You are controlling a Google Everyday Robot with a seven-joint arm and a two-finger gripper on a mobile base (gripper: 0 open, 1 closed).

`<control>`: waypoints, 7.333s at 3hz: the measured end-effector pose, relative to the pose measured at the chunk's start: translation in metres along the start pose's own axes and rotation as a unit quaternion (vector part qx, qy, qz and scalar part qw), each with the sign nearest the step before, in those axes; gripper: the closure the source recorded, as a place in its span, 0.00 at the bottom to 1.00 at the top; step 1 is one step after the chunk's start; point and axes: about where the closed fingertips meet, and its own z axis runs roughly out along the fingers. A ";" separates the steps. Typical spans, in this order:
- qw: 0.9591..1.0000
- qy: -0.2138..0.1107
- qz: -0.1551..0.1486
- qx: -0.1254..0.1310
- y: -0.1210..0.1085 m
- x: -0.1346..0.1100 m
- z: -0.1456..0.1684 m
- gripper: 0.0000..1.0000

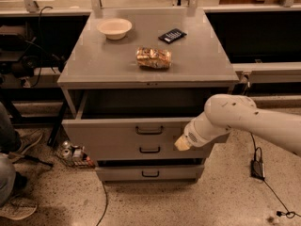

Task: Close top drawer

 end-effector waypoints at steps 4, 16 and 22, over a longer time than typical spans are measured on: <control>0.993 -0.094 0.010 0.071 -0.110 -0.041 0.001 1.00; 0.993 -0.093 0.010 0.070 -0.105 -0.037 0.002 0.00; 0.949 -0.177 0.078 0.251 -0.112 0.021 -0.157 1.00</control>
Offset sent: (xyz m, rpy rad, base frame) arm 0.1398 -0.0761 0.0094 0.0517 -0.2671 -0.1437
